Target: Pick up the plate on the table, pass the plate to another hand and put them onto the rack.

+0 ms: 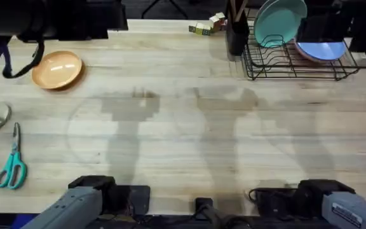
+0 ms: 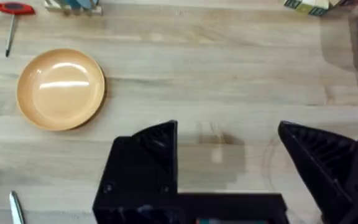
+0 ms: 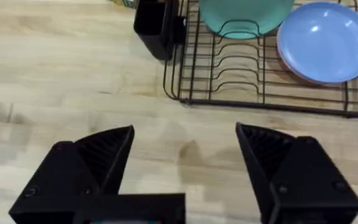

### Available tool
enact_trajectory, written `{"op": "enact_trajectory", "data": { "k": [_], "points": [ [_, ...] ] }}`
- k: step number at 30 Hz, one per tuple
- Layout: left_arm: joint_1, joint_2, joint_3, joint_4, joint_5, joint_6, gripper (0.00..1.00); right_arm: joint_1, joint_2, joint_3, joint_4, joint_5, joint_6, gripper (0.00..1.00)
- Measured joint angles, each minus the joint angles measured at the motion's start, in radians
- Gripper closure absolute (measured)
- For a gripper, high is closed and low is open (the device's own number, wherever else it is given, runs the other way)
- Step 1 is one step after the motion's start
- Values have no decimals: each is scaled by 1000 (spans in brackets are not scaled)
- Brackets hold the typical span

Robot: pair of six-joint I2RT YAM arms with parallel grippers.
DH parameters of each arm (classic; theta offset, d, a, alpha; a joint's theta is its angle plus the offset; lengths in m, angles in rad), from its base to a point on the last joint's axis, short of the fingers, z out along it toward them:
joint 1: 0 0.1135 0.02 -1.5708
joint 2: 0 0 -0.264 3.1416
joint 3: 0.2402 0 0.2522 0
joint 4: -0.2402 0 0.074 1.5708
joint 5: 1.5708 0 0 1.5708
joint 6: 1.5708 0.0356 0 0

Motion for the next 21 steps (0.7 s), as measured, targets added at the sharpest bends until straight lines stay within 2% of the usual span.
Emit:
{"op": "enact_trajectory", "data": {
  "k": [8,11,14,21],
  "points": [
    [1,0,0,-13,0,0,8,0,0,0,-42,-19,0,9],
    [20,1,0,-20,2,-1,9,0,0,0,-45,-20,0,8],
    [70,17,3,-24,2,-8,9,0,0,0,-44,-21,0,9],
    [226,141,24,-29,2,-19,10,0,0,0,-42,-20,0,9]
  ]
}}
